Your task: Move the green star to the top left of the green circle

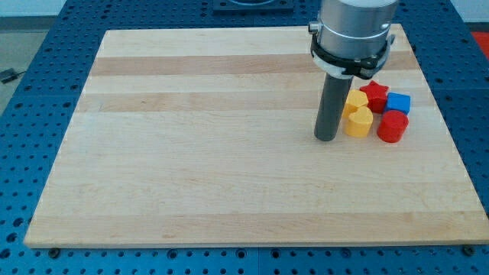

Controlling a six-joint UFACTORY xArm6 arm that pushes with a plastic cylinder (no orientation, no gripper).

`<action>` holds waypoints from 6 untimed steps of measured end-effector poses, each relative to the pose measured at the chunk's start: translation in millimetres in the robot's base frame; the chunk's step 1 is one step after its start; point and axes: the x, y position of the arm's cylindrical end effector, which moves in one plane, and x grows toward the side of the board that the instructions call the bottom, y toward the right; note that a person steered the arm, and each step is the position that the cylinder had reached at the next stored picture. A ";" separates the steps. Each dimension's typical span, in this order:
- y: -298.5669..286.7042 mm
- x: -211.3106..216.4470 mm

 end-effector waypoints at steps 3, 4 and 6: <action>59.5 84.5; 132.0 74.0; 238.6 0.0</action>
